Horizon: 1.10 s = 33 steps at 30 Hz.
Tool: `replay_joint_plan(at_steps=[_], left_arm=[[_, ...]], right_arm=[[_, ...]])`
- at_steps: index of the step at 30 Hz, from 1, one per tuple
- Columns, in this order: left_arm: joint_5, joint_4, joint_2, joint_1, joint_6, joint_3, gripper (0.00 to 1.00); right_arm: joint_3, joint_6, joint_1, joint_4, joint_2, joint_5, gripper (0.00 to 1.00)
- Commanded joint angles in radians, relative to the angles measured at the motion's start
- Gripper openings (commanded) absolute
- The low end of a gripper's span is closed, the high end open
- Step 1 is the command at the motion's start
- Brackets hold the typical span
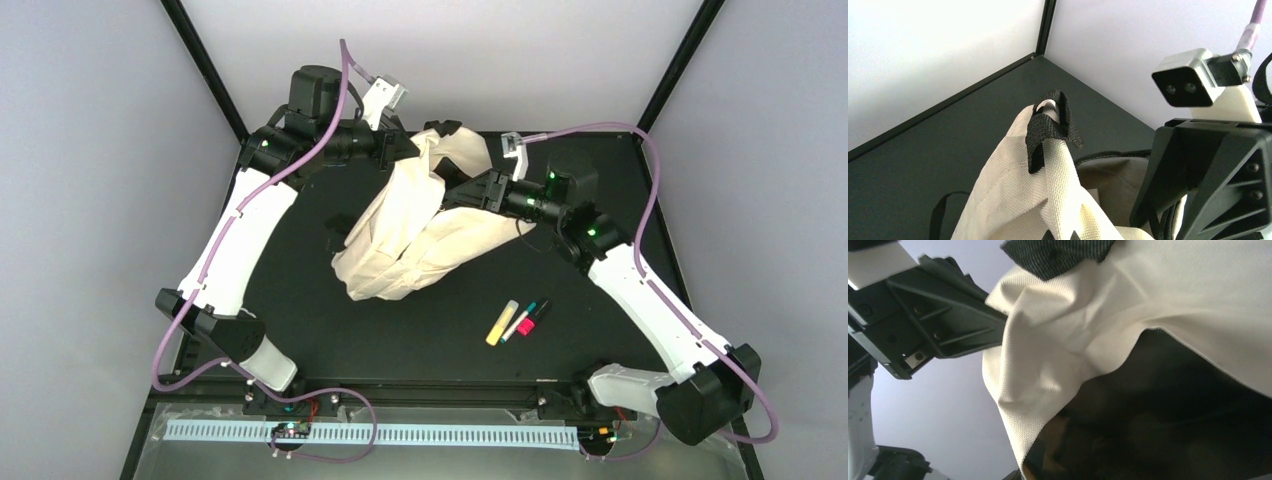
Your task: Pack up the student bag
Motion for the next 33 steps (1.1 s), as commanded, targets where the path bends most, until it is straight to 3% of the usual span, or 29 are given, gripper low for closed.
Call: replay_joint_plan(at_steps=[1,2,4,10,12,16,23,25,28,33], left_arm=[[0.031,0.128,-0.023,0.004,-0.023,0.027,0.02],[0.029,0.128,-0.024,0.004,-0.023,0.027,0.02],[0.028,0.128,-0.026,0.004,-0.021,0.028,0.02],[0.019,0.126,-0.023,0.004,-0.022,0.028,0.02],[0.020,0.128,-0.023,0.004,-0.022,0.028,0.02],[0.022,0.132,-0.021,0.004,-0.025,0.027,0.02],[0.015,0.130,-0.031,0.014,-0.048,0.016,0.02],[0.013,0.133,-0.032,0.026,-0.073,0.018,0.02],[0.028,0.136,-0.032,0.039,-0.095,0.018,0.02],[0.023,0.129,-0.049,0.042,-0.095,0.009,0.02]], right_arm=[[0.018,0.024,0.019,0.037,0.015,-0.051,0.33],[0.013,0.021,0.019,0.035,0.010,-0.043,0.27],[0.009,0.026,0.019,0.038,0.005,-0.048,0.25],[-0.001,0.049,0.019,0.036,-0.023,-0.058,0.25],[-0.001,0.028,0.018,0.003,-0.032,-0.055,0.31],[0.077,-0.179,0.021,-0.212,-0.058,0.060,0.35],[0.137,-0.411,0.071,-0.384,-0.116,0.141,0.34],[0.094,-0.406,0.144,-0.347,-0.139,0.149,0.34],[-0.057,-0.325,0.254,-0.160,-0.170,0.154,0.34],[-0.198,-0.231,0.270,0.024,-0.195,0.289,0.30]])
